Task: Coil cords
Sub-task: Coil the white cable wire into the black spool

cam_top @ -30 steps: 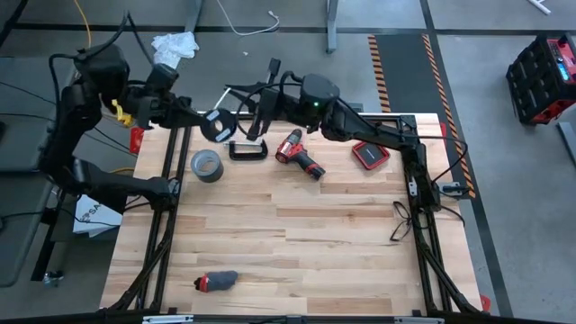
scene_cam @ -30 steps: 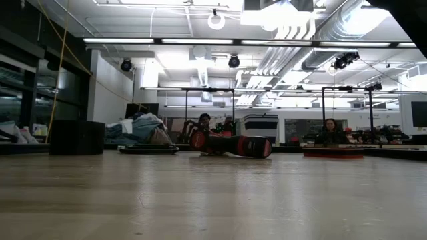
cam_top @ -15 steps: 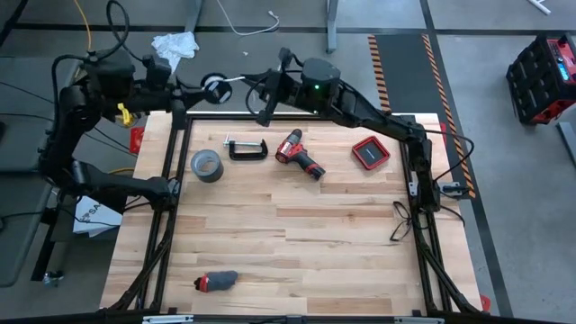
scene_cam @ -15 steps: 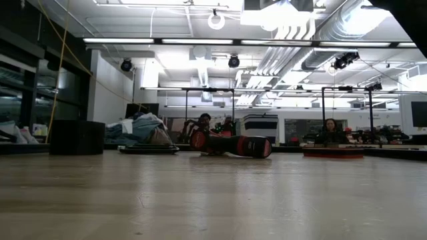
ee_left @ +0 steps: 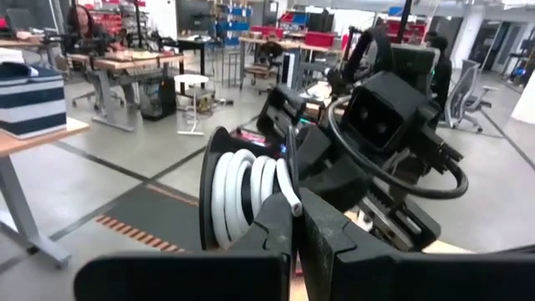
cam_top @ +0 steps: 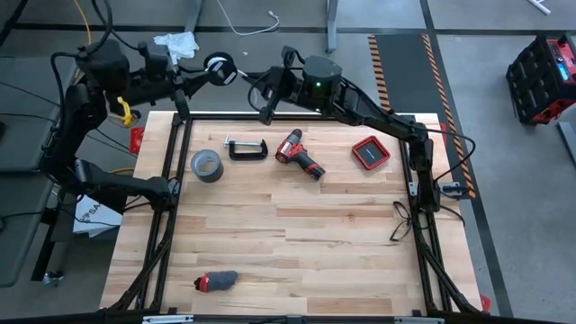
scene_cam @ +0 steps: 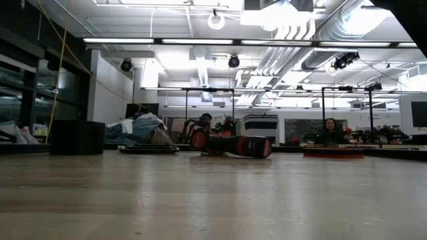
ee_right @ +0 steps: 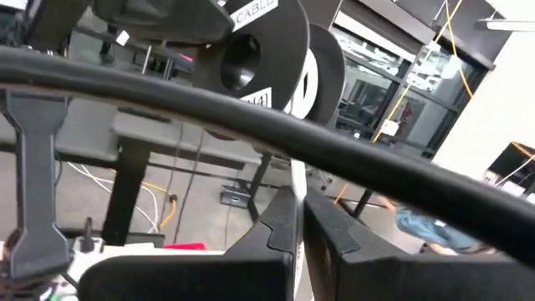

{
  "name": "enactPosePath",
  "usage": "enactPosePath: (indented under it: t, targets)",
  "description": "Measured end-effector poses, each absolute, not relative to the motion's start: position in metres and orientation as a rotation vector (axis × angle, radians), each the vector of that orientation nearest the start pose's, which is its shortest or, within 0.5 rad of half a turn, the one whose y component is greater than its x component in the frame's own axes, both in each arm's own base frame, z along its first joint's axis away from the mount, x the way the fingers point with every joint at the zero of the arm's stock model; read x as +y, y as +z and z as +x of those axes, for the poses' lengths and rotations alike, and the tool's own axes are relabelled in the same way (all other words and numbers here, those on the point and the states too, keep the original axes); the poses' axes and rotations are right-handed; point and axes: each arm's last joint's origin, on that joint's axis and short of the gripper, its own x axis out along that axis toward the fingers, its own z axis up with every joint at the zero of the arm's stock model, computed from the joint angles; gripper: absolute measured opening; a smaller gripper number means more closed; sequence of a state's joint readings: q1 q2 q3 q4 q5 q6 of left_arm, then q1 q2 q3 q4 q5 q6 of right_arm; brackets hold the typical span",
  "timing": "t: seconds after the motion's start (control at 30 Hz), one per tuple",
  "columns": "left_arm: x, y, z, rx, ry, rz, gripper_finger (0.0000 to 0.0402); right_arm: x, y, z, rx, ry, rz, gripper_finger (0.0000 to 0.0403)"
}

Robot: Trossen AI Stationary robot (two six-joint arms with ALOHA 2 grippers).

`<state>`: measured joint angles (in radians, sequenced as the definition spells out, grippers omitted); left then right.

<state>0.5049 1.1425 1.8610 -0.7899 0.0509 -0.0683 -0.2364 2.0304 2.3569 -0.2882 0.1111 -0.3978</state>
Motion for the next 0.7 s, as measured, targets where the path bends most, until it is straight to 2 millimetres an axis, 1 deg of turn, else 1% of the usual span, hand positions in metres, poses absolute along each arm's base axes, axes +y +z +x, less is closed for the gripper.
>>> enactPosePath:
  t: [0.07, 0.2, 0.43, 0.7]
  targets:
    - [0.072, 0.545, 0.134, 0.036, 0.454, -0.089, 0.0001, -0.107, 0.479, 0.433, 0.027, -0.339, -0.369, 0.0]
    - [0.072, 0.551, 0.137, -0.031, 0.397, -0.074, 0.0001, -0.107, 0.479, 0.433, 0.02, -0.331, -0.336, 0.0]
    - [0.078, 0.563, 0.151, -0.166, 0.345, -0.051, 0.0001, -0.103, 0.482, 0.434, -0.015, -0.322, -0.315, 0.0]
    - [0.086, 0.559, 0.166, -0.148, 0.342, -0.054, 0.0001, -0.098, 0.481, 0.437, -0.016, -0.318, -0.315, 0.0]
